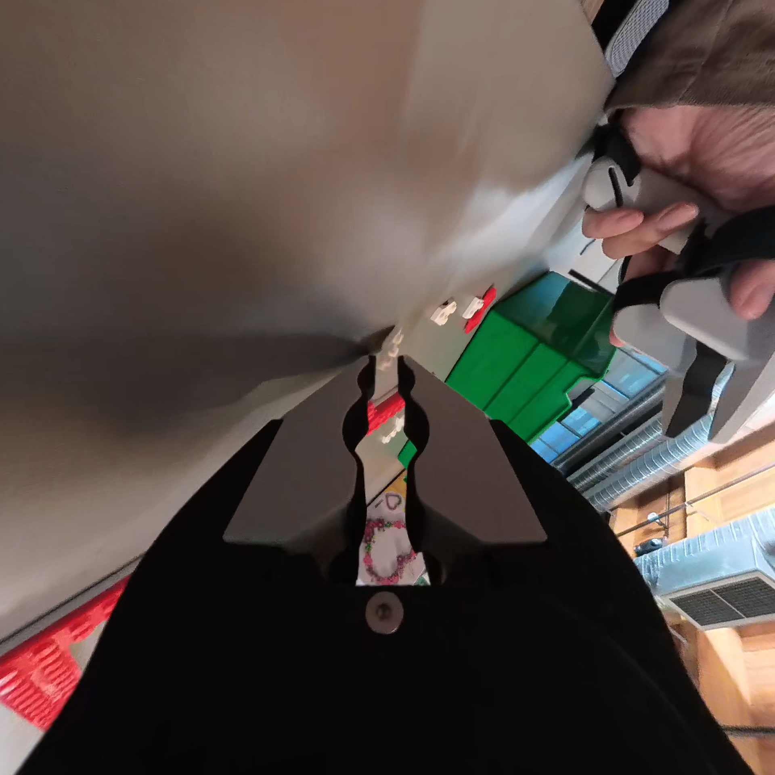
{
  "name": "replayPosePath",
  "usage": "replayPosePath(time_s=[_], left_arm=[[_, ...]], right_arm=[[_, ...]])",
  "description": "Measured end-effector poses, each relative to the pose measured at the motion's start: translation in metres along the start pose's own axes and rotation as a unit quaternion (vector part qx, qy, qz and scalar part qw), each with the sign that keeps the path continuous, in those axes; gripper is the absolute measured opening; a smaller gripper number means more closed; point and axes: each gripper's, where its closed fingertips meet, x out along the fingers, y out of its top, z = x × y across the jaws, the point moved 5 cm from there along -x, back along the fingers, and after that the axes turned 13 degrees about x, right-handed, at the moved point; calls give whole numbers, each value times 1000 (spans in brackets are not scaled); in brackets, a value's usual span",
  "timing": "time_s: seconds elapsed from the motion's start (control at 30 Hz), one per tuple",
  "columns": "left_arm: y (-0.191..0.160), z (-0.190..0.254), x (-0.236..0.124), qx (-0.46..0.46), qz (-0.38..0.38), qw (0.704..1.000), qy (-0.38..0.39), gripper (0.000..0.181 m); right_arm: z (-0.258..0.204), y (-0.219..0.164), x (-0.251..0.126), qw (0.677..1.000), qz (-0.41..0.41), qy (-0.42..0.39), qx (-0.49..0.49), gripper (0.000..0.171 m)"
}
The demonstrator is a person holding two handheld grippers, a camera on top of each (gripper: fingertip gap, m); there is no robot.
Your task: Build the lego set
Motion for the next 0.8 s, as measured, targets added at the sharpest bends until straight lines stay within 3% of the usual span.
replayPosePath(time_s=[0.17,0.2,0.27,0.33,0.4,0.47,0.53,0.6,0.8], left_arm=[[1,0,0,4,3,1000,3,24],[3,-1,-1,11,7,1000,10,23],[8,-5,-5,29,21,999,39,22],[14,-11,-11,52,35,995,78,23],[18,-16,-16,74,43,990,112,23],[21,-18,-19,85,50,987,129,23],[22,-19,-21,87,53,986,133,22],[22,-19,-20,88,51,986,132,22],[23,-19,-21,98,49,985,132,21]], right_arm=[[-1,-8,-10,1000,-14,17,17,25],[1,-11,-12,999,-18,22,39,30],[15,-20,-13,985,-23,10,172,23],[31,-33,-7,930,-34,22,365,20],[44,-43,8,846,-38,52,530,21],[58,-51,26,775,-19,58,629,22],[64,-60,44,725,-18,70,685,22],[62,-66,61,689,-17,93,719,22],[51,-79,85,644,-25,131,753,19]])
